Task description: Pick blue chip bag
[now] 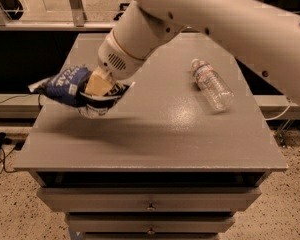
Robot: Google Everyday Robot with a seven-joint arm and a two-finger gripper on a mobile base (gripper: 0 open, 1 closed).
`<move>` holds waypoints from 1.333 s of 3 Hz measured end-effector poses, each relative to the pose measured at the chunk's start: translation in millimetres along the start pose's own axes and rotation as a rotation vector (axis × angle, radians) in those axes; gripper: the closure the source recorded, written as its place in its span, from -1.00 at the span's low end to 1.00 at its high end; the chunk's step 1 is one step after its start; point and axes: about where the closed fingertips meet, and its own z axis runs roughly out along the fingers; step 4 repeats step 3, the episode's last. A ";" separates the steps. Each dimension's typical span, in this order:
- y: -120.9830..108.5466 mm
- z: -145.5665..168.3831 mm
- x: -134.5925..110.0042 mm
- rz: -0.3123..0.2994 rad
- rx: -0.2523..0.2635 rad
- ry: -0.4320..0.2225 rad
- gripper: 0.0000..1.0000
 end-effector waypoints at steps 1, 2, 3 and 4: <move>-4.4 -34.4 -35.2 -0.041 -0.013 -0.144 1.00; -12.7 -58.0 -61.5 -0.059 -0.029 -0.277 1.00; -11.6 -60.6 -65.0 -0.061 -0.033 -0.288 1.00; -11.6 -60.6 -65.0 -0.061 -0.033 -0.288 1.00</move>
Offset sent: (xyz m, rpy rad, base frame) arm 0.0408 0.0024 0.1243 0.4345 -0.1207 0.0440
